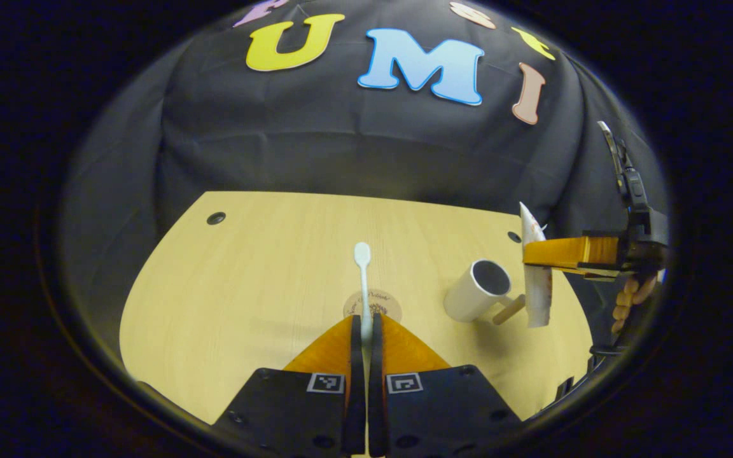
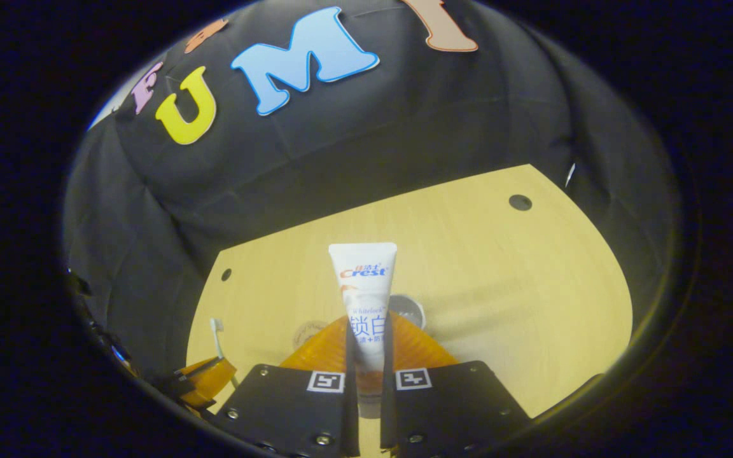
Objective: Put the toothbrush and toothpaste on the desktop into the cup, then pick up the cup and place it on the coaster on the desktop.
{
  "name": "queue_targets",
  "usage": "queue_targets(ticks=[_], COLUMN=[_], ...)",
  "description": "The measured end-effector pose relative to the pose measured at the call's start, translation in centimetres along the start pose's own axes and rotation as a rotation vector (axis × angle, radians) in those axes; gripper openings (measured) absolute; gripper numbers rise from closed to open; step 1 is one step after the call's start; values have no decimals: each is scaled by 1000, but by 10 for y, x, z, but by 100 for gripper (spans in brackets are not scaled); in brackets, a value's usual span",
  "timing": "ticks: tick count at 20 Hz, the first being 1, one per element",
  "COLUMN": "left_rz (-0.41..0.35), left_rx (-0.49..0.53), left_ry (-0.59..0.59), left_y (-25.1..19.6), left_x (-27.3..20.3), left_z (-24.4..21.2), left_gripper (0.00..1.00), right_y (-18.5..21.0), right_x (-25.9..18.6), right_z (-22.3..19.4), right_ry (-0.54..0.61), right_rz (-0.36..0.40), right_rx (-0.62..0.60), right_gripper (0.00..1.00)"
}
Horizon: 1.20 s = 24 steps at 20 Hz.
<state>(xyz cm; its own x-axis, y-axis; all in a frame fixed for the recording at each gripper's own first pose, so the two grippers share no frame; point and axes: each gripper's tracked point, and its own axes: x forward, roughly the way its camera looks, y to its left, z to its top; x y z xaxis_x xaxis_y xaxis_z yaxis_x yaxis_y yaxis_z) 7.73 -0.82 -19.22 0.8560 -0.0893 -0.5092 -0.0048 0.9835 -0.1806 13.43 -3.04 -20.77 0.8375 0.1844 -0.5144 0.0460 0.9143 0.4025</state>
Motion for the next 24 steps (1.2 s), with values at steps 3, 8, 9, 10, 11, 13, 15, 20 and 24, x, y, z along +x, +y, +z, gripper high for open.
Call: queue_targets(ticks=[3,8,9,10,11,13,15,20,24], left_rz=[9,32,34,38,43,54,63,81,80], left_rx=[12,10,8,7,6,-3,-12,-2,-14], left_ry=[-16,-4,-7,-9,-10,-15,-23,-49,-57], left_y=[4,14,14,15,15,17,20,23,20], left_x=[-1,1,-1,-3,-7,-10,-12,-20,-21], left_z=[10,10,12,13,16,21,21,29,30], left_gripper=[10,10,10,10,10,10,10,10,10], right_y=[-2,1,0,-2,-4,-5,-8,-20,-20], right_x=[20,54,61,66,72,78,82,84,77], right_z=[27,48,43,41,39,35,28,12,11], right_ry=[-52,-104,-107,-116,-124,-146,-160,-166,-172], right_rz=[-13,-14,-20,-30,-38,-33,-39,-56,-54], right_rx=[29,6,-12,-41,-70,-96,-96,-82,-93], right_gripper=[15,15,15,15,15,15,15,14,19])
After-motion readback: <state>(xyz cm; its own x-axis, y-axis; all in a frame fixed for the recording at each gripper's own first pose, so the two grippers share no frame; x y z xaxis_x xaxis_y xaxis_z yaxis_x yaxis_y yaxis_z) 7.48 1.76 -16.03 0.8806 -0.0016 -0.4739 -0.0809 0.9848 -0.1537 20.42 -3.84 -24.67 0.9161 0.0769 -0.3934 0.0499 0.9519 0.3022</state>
